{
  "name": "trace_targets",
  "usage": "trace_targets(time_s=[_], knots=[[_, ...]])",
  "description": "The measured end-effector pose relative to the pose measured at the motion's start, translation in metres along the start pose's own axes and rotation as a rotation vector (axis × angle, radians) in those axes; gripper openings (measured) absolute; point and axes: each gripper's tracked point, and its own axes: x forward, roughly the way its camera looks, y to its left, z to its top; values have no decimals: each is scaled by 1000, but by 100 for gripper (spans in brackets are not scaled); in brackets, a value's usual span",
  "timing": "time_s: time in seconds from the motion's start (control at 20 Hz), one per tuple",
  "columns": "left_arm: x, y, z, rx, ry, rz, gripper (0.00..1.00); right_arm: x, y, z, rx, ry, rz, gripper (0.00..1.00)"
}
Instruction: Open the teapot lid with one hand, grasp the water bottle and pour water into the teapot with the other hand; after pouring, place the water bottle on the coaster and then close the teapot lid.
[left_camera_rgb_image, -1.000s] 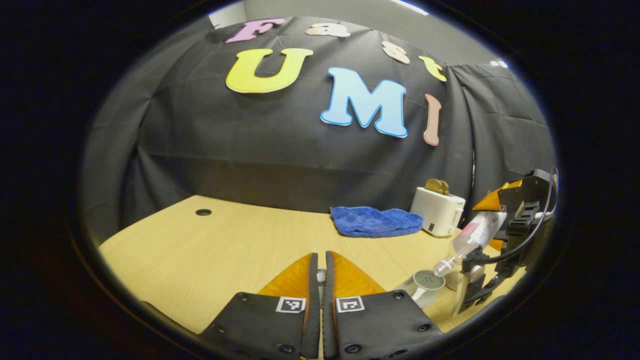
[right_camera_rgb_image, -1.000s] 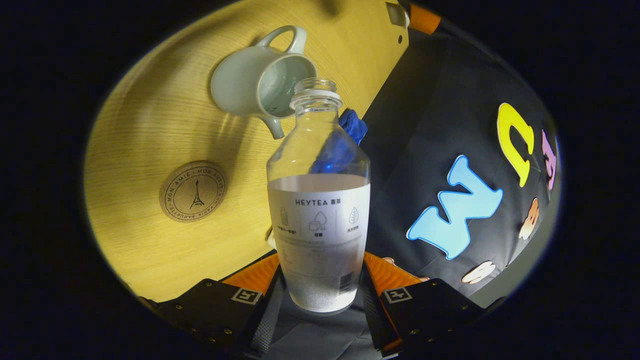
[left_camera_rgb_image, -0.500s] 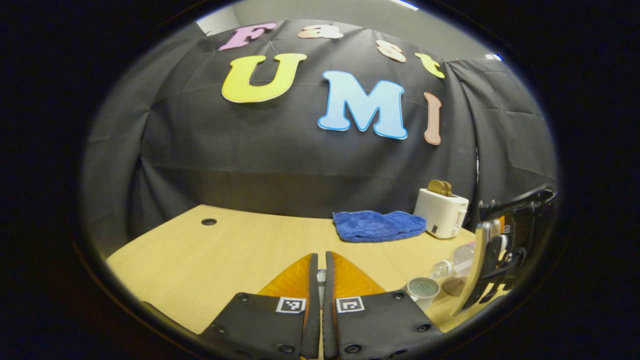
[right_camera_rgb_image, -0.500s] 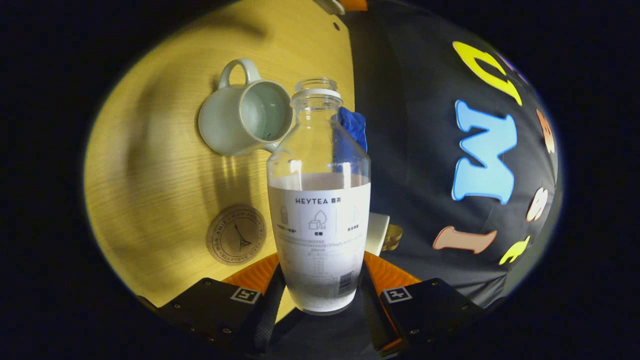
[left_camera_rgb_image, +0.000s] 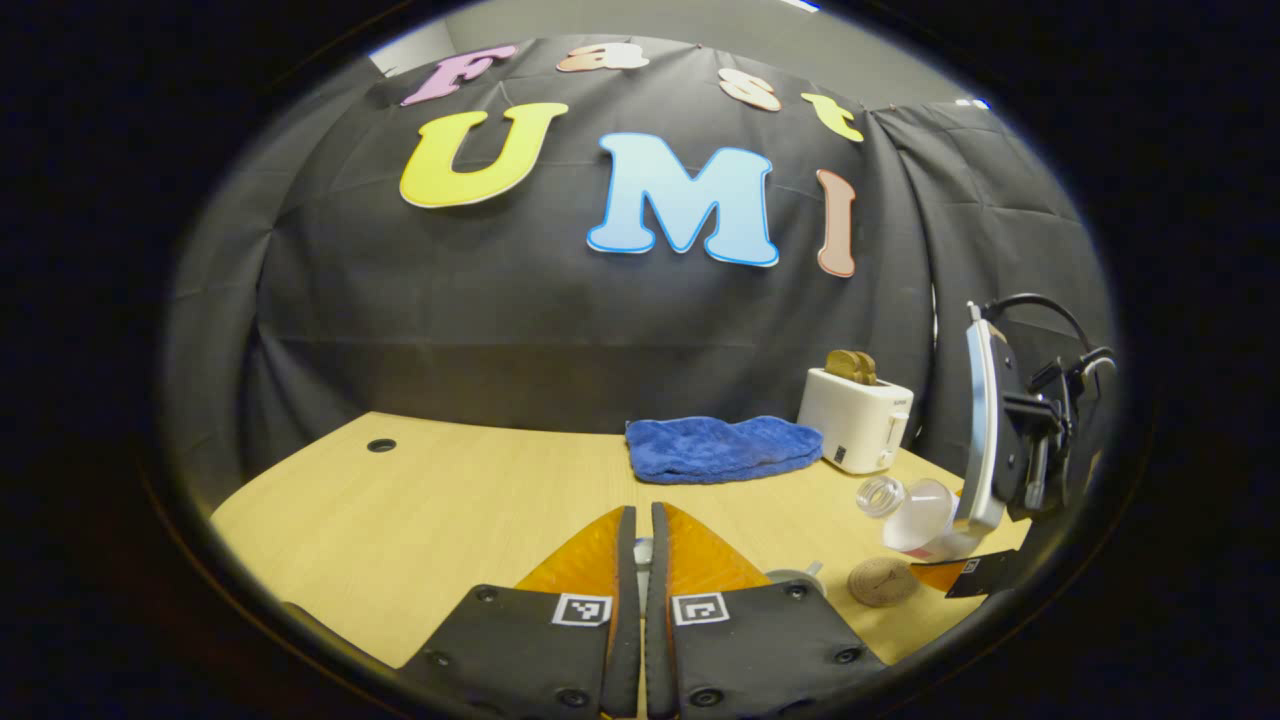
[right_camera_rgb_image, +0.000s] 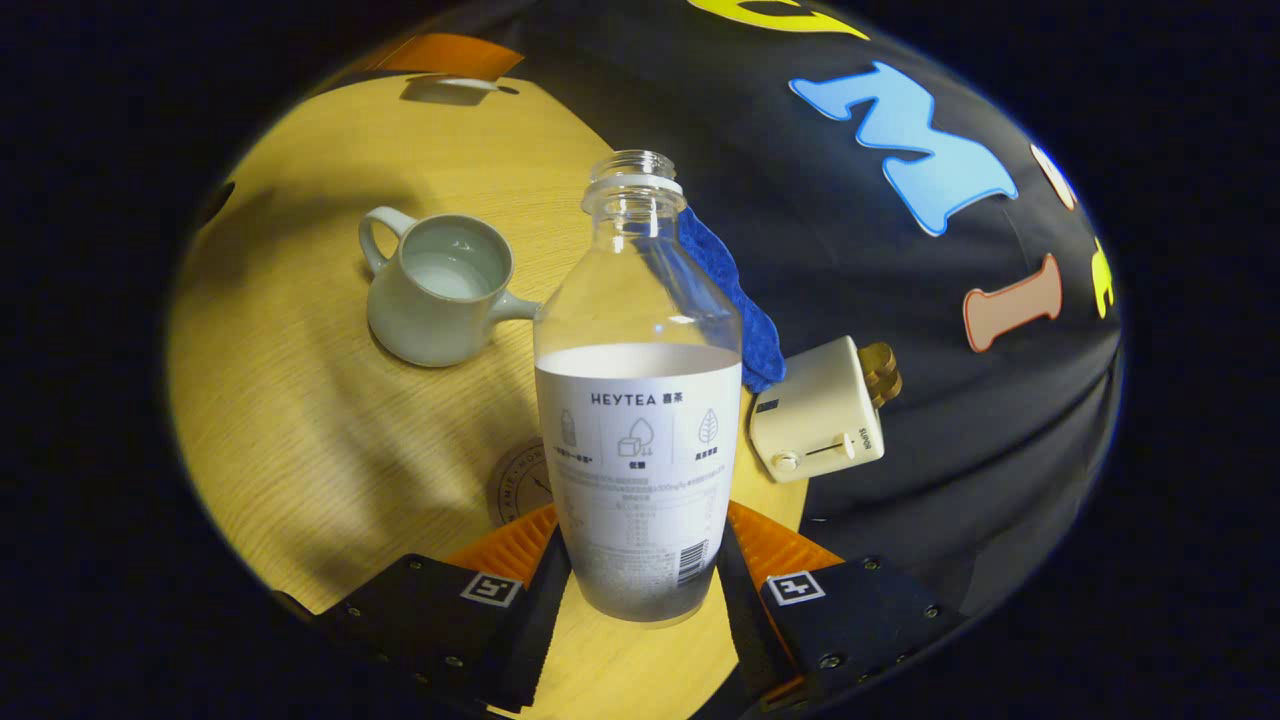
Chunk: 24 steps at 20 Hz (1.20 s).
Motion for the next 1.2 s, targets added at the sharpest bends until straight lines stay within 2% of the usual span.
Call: trace_targets(time_s=[0.35,0.6,0.85,1.2], knots=[[2,-32,2,22,9,-28,9,9,15,11,428,-191,157,74],[3,-44,-2,23,26,-23,9,8,19,19,596,-290,219,74],[3,-51,-5,33,34,-16,9,18,15,35,635,-377,236,74],[3,-54,-5,52,39,-1,8,30,24,29,631,-372,278,74]])
